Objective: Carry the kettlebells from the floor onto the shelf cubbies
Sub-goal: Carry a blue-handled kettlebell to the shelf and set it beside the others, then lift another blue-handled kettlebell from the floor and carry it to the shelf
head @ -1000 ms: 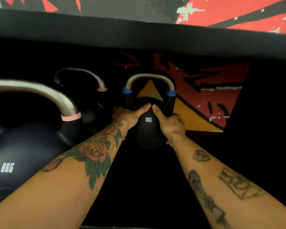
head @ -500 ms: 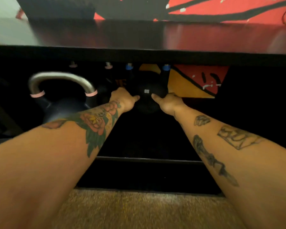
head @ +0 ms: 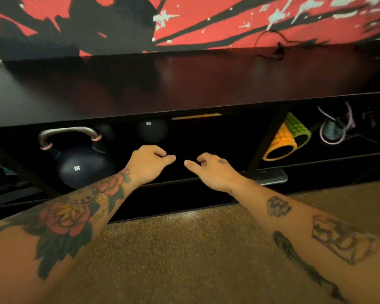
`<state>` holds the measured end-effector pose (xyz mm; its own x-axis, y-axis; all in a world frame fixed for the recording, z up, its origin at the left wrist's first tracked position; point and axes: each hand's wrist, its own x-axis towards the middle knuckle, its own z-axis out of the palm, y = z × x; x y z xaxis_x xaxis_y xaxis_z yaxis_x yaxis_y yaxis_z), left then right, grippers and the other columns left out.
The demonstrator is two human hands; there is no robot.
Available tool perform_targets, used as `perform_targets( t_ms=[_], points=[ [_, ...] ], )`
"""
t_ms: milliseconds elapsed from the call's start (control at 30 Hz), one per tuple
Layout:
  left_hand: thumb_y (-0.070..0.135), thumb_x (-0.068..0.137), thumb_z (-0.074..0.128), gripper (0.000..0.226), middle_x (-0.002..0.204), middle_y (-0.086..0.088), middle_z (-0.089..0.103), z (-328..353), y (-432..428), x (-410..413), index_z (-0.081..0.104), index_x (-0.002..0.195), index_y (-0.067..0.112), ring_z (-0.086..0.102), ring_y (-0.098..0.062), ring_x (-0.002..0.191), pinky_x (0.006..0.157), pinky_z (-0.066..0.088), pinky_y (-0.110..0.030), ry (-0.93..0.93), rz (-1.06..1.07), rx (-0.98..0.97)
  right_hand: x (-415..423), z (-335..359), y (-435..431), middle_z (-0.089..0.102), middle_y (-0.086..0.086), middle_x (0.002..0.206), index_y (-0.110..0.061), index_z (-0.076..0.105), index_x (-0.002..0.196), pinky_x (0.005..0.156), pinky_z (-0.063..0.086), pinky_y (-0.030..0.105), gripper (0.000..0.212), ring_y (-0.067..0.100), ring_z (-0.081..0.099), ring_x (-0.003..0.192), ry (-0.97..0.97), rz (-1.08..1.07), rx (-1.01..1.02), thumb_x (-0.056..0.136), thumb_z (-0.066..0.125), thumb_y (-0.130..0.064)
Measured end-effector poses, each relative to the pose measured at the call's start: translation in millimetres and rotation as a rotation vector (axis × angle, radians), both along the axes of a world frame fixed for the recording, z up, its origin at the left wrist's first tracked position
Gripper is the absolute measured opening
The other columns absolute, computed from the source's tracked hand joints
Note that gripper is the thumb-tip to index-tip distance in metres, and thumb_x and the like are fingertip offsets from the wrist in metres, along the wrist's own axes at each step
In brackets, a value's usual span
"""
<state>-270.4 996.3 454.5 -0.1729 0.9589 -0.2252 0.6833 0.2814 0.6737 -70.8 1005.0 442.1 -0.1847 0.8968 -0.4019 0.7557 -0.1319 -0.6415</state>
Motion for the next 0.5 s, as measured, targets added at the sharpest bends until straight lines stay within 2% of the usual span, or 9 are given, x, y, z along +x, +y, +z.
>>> perform_targets(
  t_ms=[67,133,267,400,500],
  points=[
    [0.054,0.086,0.074,0.046,0.110,-0.002,0.077,18,-26,20,0.075,0.116,0.019,0.070,-0.022,0.107,0.096,0.053,-0.035,0.014,-0.046,0.008,22,23,-26,0.046,0.010,0.160,-0.015,0.041,0.158,0.109,0.040,0.036,0.085,0.029,0.046,0.145,-0.018,-0.024,-0.002,0.096,0.047,-0.073],
    [0.056,0.087,0.072,0.048,0.111,-0.001,0.076,32,-53,38,0.074,0.118,0.020,0.069,-0.019,0.106,0.087,0.050,-0.029,0.024,-0.078,0.027,42,43,-55,0.046,0.010,0.160,-0.015,0.042,0.157,0.109,0.039,0.037,0.084,0.030,0.045,0.145,-0.022,-0.042,0.027,0.096,0.047,-0.073],
    [0.057,0.087,0.070,0.050,0.114,0.001,0.075,49,-133,75,0.073,0.121,0.020,0.068,-0.019,0.104,0.077,0.045,-0.025,-0.001,-0.128,0.053,79,74,-140,0.046,0.008,0.159,-0.017,0.043,0.156,0.095,0.036,0.032,0.083,0.029,0.044,0.144,-0.050,-0.091,0.061,0.096,0.045,-0.074],
    [0.056,0.090,0.069,0.044,0.101,0.000,0.074,41,-220,126,0.075,0.112,0.018,0.067,-0.019,0.095,0.082,0.050,-0.034,-0.056,-0.202,-0.042,126,85,-237,0.048,0.007,0.159,-0.016,0.044,0.156,0.093,0.038,0.033,0.083,0.028,0.048,0.141,-0.123,-0.108,0.057,0.097,0.044,-0.073],
    [0.053,0.093,0.067,0.043,0.109,-0.003,0.072,28,-278,182,0.073,0.115,0.017,0.067,-0.023,0.103,0.089,0.052,-0.036,-0.108,-0.277,-0.146,178,84,-301,0.050,0.008,0.157,-0.014,0.046,0.154,0.097,0.042,0.036,0.082,0.029,0.050,0.139,-0.184,-0.160,-0.020,0.097,0.044,-0.073]
  ],
)
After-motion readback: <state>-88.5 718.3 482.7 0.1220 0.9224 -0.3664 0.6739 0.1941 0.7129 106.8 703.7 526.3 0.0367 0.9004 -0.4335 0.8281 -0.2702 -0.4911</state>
